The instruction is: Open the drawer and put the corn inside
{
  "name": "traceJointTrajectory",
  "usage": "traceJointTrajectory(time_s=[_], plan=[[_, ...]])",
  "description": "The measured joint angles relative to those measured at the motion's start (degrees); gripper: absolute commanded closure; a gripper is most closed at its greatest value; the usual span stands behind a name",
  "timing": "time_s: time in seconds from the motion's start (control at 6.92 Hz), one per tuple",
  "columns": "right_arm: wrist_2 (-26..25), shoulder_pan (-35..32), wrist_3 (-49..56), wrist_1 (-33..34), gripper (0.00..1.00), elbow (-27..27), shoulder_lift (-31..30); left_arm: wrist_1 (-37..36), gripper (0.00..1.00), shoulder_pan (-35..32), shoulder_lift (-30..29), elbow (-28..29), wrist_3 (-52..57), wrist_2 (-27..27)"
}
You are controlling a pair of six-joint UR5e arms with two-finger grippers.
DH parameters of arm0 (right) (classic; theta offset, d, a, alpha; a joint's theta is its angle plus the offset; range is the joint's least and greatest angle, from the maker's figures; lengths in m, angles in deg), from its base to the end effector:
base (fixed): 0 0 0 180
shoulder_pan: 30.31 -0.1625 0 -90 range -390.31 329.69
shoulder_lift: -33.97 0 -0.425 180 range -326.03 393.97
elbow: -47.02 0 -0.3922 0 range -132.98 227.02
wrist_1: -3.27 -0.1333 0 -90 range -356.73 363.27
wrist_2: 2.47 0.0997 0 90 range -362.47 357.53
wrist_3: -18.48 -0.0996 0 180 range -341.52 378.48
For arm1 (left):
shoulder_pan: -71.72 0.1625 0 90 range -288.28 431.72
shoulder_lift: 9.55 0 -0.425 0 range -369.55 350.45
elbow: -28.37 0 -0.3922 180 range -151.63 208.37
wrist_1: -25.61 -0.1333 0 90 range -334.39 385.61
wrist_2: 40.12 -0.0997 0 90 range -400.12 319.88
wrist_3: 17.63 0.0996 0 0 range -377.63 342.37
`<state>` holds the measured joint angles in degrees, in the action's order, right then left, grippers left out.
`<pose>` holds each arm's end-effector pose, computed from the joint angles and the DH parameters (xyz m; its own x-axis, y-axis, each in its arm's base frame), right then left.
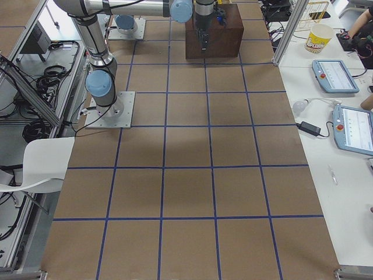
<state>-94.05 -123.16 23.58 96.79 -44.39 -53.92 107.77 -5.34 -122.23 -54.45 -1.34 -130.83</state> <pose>0.1556 -0.4997 0.4636 -0.9900 -0.1383 0.0275 -0.1383 0.9904 0.0025 0.0118 -0.6410 0.3378 -0.9980 0.0576 0.0256 0.0604 0.9895 0.1314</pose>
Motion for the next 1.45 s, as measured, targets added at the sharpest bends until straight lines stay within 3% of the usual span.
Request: traceJointTrajectory(time_s=[0.14,0.29,0.43,1.16,1.45], plan=[[0.0,-0.03,0.0,0.0,0.0,0.0,0.0,-0.49,0.28,0.04,-0.55,0.01,-0.73,0.08],[0.0,-0.01,0.0,0.0,0.0,0.0,0.0,-0.71,0.19,0.05,-0.86,0.11,-1.53,0.16],[0.0,0.01,0.0,0.0,0.0,0.0,0.0,-0.75,0.02,0.13,-0.79,0.23,-1.89,0.06],[0.0,0.07,0.0,0.0,0.0,0.0,0.0,-0.27,0.0,-0.05,1.46,1.15,-2.1,-0.11],[0.02,0.04,0.0,0.0,0.0,0.0,0.0,2.53,0.0,-0.71,3.21,4.32,-4.38,0.25]])
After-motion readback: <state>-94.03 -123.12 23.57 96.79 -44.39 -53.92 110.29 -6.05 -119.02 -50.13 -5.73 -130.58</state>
